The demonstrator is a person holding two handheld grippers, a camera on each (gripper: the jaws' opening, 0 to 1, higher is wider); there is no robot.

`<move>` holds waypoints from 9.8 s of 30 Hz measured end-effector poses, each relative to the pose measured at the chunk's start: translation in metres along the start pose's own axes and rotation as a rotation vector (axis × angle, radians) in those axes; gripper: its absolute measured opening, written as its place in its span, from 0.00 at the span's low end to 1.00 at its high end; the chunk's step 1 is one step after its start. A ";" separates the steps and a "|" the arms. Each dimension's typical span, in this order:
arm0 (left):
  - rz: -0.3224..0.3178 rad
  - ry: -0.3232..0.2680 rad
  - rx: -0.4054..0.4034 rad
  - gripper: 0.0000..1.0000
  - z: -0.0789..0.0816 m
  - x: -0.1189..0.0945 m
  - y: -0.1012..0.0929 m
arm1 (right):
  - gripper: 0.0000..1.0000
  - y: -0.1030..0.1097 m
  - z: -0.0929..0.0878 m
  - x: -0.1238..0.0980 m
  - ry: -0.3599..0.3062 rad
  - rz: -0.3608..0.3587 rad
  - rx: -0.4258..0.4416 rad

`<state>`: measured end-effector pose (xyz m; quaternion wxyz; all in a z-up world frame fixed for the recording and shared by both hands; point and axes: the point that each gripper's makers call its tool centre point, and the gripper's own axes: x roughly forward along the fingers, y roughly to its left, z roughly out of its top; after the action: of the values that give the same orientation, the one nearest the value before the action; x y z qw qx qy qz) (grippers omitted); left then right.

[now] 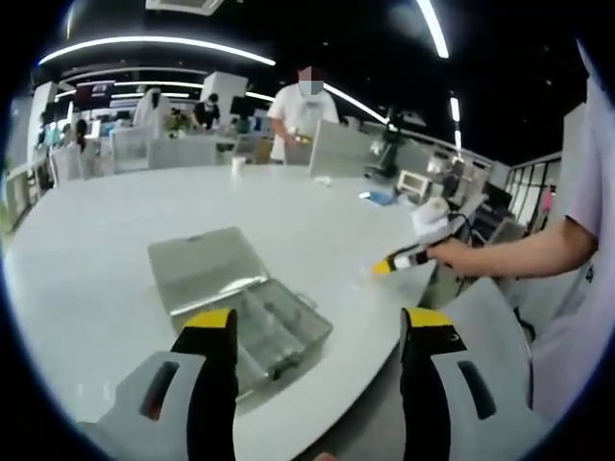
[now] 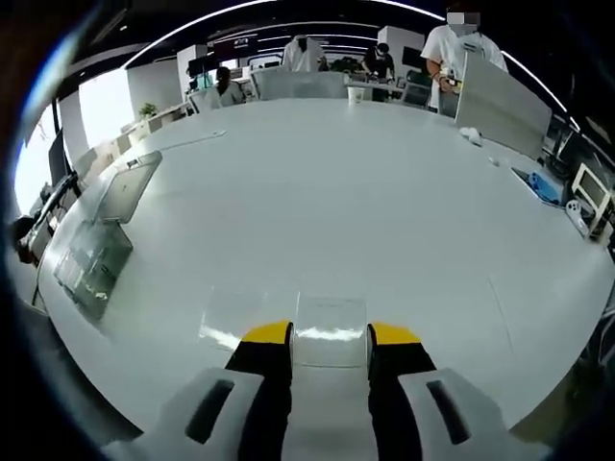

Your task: Insert the divider into the dual guide fixture by aligning both edges with the guide slots and pushing it downward to the bottom, including one-sided entry, uneven engagement, binding, and posture correction.

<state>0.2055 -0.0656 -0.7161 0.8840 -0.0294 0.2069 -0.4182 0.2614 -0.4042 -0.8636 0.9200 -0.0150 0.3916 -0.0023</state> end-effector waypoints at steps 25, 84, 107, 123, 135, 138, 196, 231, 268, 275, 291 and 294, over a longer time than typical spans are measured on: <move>-0.034 -0.005 0.008 0.66 0.003 0.004 -0.007 | 0.00 0.007 0.002 -0.038 -0.062 -0.036 0.028; -0.077 -0.004 0.049 0.66 0.015 0.028 -0.034 | 0.01 -0.090 0.008 -0.090 -0.012 0.126 -0.349; -0.055 0.017 0.059 0.66 0.015 0.032 -0.041 | 0.20 -0.115 0.004 -0.068 0.090 0.246 -0.618; 0.017 0.017 0.024 0.66 0.019 0.052 -0.045 | 0.36 -0.130 0.001 -0.030 0.179 0.421 -0.854; 0.075 0.023 0.020 0.66 0.021 0.052 -0.039 | 0.40 -0.131 -0.006 -0.019 0.218 0.508 -0.910; 0.079 0.022 0.019 0.66 0.022 0.053 -0.039 | 0.40 -0.130 -0.007 -0.019 0.224 0.525 -0.934; 0.103 -0.004 0.006 0.63 0.029 0.059 -0.039 | 0.26 -0.140 -0.014 -0.004 0.395 0.562 -0.943; 0.034 -0.041 -0.017 0.61 0.031 0.052 -0.031 | 0.26 -0.060 0.026 -0.030 0.134 0.441 -0.634; -0.052 -0.103 -0.082 0.48 0.032 0.022 -0.016 | 0.26 0.093 0.064 -0.076 -0.141 0.500 -0.503; -0.080 -0.117 -0.121 0.44 0.040 0.022 -0.013 | 0.26 0.124 0.070 -0.092 -0.191 0.520 -0.506; -0.121 -0.101 -0.161 0.35 0.045 0.025 -0.008 | 0.26 0.199 0.088 -0.123 -0.316 0.565 -0.492; -0.130 -0.094 -0.164 0.35 0.046 0.027 -0.008 | 0.26 0.214 0.089 -0.127 -0.326 0.579 -0.499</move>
<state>0.2329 -0.0966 -0.6815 0.8584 -0.1346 0.1966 -0.4543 0.2360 -0.1856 -0.7172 0.9007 -0.1269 0.2174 0.3542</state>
